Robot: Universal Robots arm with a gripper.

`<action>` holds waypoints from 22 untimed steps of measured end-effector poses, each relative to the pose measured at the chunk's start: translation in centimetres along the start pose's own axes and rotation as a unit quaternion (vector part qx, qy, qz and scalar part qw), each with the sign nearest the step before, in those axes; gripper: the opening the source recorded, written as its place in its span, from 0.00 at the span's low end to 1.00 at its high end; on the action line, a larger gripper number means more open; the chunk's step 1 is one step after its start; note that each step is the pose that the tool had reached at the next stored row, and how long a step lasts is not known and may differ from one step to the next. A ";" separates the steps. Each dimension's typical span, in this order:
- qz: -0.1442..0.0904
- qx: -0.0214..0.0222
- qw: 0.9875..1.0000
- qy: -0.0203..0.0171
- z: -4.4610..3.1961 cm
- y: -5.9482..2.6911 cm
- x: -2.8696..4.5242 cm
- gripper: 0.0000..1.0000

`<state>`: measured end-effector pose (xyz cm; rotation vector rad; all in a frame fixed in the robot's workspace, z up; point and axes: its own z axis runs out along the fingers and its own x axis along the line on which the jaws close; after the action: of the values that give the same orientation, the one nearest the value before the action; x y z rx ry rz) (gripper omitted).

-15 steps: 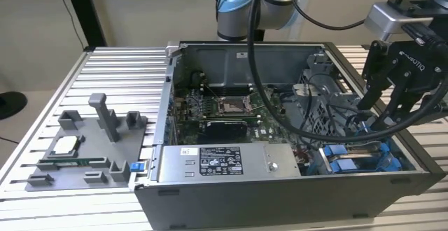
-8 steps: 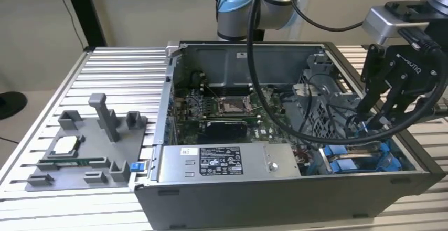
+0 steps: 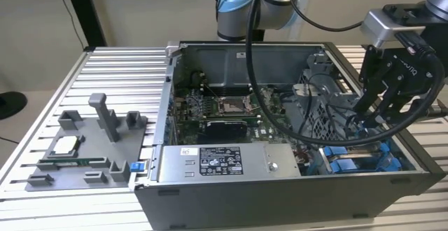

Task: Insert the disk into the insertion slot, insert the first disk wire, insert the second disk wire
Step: 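Insert the first disk wire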

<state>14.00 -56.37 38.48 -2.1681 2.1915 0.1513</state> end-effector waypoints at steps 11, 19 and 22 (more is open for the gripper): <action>0.000 0.000 1.000 -0.002 0.01 0.00 0.01 0.00; 0.000 0.000 1.000 0.000 0.00 -0.01 0.15 0.00; 0.000 0.000 1.000 0.001 0.01 -0.02 0.16 0.00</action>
<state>14.01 -56.52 38.45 -2.1699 2.1917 0.1501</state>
